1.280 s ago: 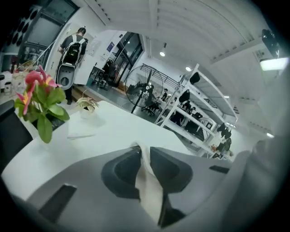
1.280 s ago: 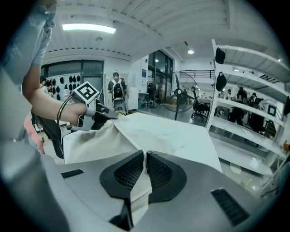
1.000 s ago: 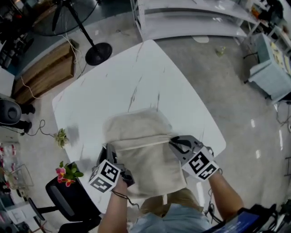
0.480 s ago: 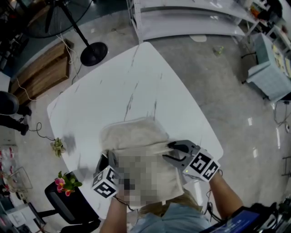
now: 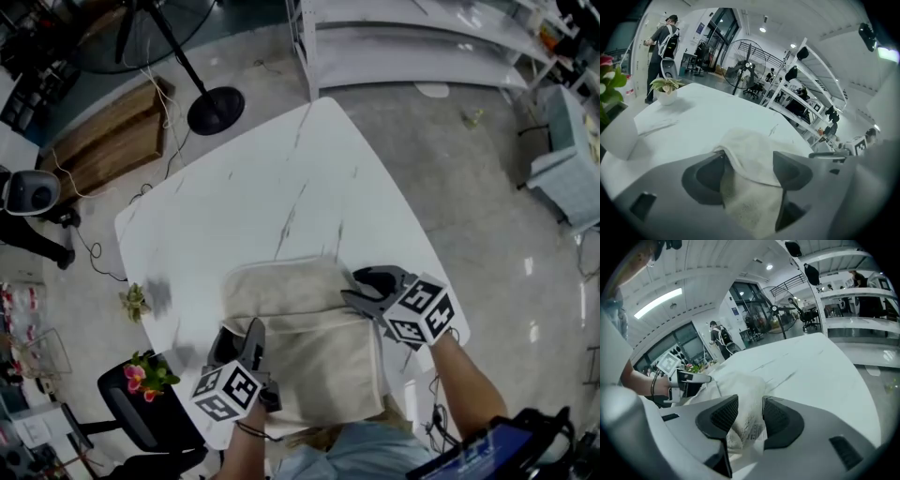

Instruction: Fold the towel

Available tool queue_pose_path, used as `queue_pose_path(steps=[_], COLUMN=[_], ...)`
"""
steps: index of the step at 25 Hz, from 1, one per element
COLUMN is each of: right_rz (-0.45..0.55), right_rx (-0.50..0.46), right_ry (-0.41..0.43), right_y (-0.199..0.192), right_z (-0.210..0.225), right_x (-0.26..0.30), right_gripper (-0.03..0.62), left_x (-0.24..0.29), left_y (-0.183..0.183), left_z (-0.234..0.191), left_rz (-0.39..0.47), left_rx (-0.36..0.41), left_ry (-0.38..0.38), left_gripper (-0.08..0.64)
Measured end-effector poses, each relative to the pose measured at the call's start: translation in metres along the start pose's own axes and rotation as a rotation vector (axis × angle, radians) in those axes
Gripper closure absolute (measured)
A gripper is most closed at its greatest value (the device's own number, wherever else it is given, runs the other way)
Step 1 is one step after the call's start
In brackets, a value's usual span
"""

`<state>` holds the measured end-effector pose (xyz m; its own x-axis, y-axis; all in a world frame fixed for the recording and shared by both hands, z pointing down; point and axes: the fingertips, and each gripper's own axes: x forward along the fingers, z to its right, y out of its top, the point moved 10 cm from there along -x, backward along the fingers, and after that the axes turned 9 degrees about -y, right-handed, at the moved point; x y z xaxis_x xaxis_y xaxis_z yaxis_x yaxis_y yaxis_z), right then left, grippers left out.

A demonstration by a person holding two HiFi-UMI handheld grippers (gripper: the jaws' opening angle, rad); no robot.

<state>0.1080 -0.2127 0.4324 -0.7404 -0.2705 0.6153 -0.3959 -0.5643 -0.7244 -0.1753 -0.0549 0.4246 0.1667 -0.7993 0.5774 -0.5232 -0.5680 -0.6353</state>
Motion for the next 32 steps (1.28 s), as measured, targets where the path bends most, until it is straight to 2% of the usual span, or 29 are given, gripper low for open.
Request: queue_pose_path(steps=[4,5,6,7,10,15,19,23,25,28,32], right_rz=[-0.087,-0.106,-0.115,-0.111,-0.059,-0.01,-0.102,-0.165,-0.158,-0.133,-0.013], right_rx=[-0.007,-0.022,-0.036,-0.048,-0.101,-0.334,-0.575,-0.735,-0.74,-0.656,-0.539], right_ry=[-0.037,-0.057,-0.076,-0.091,-0.14,-0.223,-0.237,-0.307,-0.308,-0.207,-0.088], right_y=[-0.003,-0.004,-0.003,0.0,0.015,0.031,-0.003,-0.037,-0.038,-0.028,-0.004], right_z=[-0.003,-0.006,-0.01,-0.015,-0.043,-0.13,-0.198,-0.225,-0.225,-0.228,-0.239], right_x=[0.024,0.027,0.028,0.027,0.016,0.012,0.047,0.083,0.085,0.071,0.036], right_gripper=[0.421,0.459,0.534,0.553,0.558,0.558,0.558,0.558,0.553,0.474,0.469], left_x=[-0.011,-0.015,-0.021,-0.027,-0.051,-0.1,-0.133,-0.16,-0.168,-0.174,-0.175], left_y=[0.002,0.002,0.002,0.003,0.009,0.009,-0.002,-0.015,-0.019,-0.022,-0.019], left_z=[0.001,-0.001,-0.001,-0.002,-0.003,-0.014,-0.03,-0.05,-0.059,-0.067,-0.065], left_rz=[0.026,0.032,0.039,0.046,0.086,0.139,0.151,0.157,0.168,0.175,0.188], left_rx=[0.018,0.014,0.012,0.011,0.026,0.023,0.008,-0.011,-0.014,-0.018,-0.011], left_ry=[-0.033,-0.042,-0.053,-0.067,-0.108,-0.131,-0.13,-0.107,-0.099,-0.089,-0.105], left_gripper=[0.242,0.242,0.242,0.242,0.242,0.242,0.244,0.244,0.244,0.244,0.244])
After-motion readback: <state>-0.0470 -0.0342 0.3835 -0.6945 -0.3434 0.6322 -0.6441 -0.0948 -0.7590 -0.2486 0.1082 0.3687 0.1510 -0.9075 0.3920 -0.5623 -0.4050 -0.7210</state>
